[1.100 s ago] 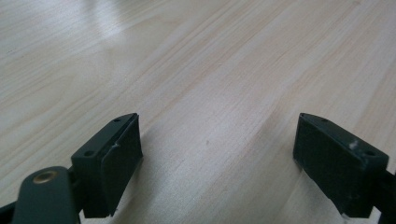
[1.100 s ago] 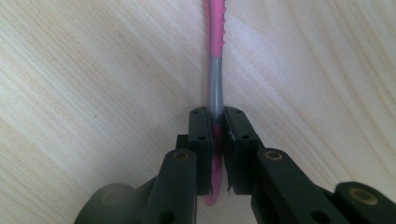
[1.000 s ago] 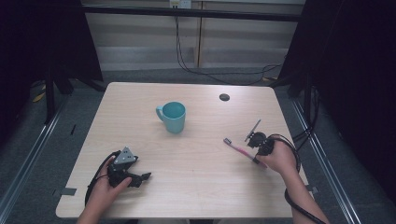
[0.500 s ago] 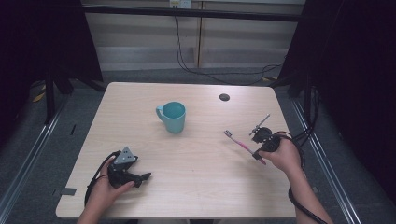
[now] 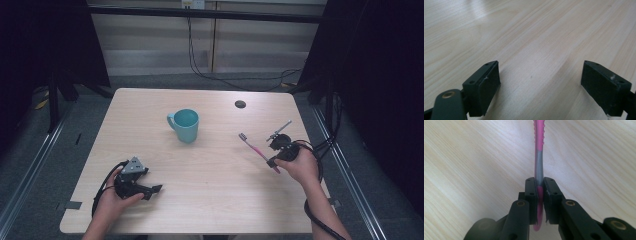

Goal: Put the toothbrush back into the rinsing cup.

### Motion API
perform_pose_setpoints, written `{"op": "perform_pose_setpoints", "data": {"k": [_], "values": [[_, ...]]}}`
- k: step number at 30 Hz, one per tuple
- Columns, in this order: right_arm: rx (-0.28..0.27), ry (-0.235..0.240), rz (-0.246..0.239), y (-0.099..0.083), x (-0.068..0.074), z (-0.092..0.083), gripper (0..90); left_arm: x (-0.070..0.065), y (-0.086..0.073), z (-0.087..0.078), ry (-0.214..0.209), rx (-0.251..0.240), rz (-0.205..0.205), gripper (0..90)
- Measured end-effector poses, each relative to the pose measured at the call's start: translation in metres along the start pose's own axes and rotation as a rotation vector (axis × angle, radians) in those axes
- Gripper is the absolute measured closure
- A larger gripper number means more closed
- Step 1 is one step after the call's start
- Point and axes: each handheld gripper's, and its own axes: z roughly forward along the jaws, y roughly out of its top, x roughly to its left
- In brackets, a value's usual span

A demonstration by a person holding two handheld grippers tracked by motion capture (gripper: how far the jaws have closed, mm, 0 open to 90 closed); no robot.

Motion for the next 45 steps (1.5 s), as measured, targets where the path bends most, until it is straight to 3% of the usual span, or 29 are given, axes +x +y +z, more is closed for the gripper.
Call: {"op": "perform_pose_setpoints", "data": {"k": [6, 12, 19, 25, 32, 45], "values": [[-0.021, 0.004, 0.007, 0.001, 0.001, -0.001, 82.6, 0.001, 0.006, 0.004, -0.007, 0.016, 0.004, 16.9], [-0.044, 0.006, 0.013, 0.003, 0.002, -0.001, 82.6, 0.002, 0.014, 0.006, -0.025, 0.020, -0.017, 17.7], [-0.062, 0.010, 0.019, 0.006, 0.004, -0.005, 82.6, -0.003, 0.032, 0.012, -0.048, 0.002, -0.010, 17.6], [-0.073, 0.011, 0.007, 0.009, 0.007, -0.007, 82.6, -0.010, 0.051, 0.027, -0.073, 0.039, 0.002, 17.7], [-0.084, 0.019, 0.005, 0.015, 0.012, -0.010, 82.6, -0.012, 0.071, 0.031, -0.089, 0.045, 0.013, 17.7], [-0.138, 0.047, -0.019, 0.028, 0.024, -0.015, 82.6, -0.014, 0.096, 0.040, -0.110, 0.026, -0.019, 17.4]]}}
